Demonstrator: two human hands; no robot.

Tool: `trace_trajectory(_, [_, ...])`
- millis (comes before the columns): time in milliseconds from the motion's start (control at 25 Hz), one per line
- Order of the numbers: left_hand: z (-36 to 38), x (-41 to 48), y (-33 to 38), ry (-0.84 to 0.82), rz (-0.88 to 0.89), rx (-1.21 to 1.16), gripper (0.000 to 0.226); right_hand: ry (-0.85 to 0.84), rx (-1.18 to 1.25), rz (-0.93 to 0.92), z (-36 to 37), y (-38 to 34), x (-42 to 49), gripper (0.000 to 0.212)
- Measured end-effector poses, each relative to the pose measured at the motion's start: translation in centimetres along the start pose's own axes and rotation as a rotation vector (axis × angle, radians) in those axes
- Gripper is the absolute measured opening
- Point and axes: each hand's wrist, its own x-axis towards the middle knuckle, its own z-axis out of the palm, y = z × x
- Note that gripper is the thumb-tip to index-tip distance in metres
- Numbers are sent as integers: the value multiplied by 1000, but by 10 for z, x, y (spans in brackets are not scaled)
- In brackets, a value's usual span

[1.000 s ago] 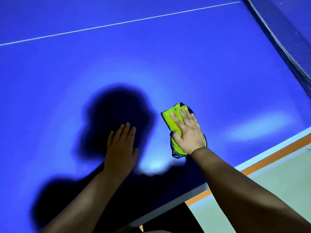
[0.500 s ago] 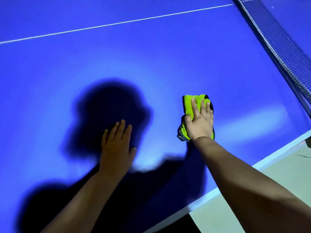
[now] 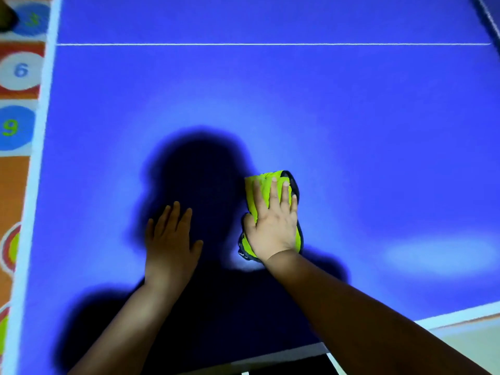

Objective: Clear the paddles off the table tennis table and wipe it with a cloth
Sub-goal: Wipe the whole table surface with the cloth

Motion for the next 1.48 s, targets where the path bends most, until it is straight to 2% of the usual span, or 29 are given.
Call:
trace_trajectory(120, [-5,-17,-34,-14,-59,8,74,-13,10,-135,12,-64,-4,71])
trace_trajectory(280, [-9,-30,-61,31,-80,27,63,-85,81,-440,23,-125,8,71])
trace_trajectory(400, [-8,-22,-57,27,-79,36,66,-134,71,-636,22,-112,36,74])
trace_trajectory(480, [-7,-8,-42,16,-58,57,65,-104,92,-650,17,-88,50,73])
trace_trajectory(640, [2,36,25,-2,-1,27,68,-54,114,-494,0,-2,79,71])
trace_trajectory(800, [16,79,99,13,92,-19,69,-58,156,-227,-24,108,103,68])
trace_trajectory(960, [34,117,166,27,178,-46,69,-12,158,-37,-40,204,123,71])
trace_trajectory(1200, [54,154,228,96,281,-62,70,49,154,146,-60,298,158,75])
trace_trajectory(1320, [55,168,224,128,316,-59,69,104,204,373,-68,305,178,72])
trace_trajectory(1400, [49,174,204,155,283,-76,67,80,215,535,-65,277,188,65])
trace_trajectory(1480, [41,173,176,172,220,-108,71,64,175,576,-57,234,191,66])
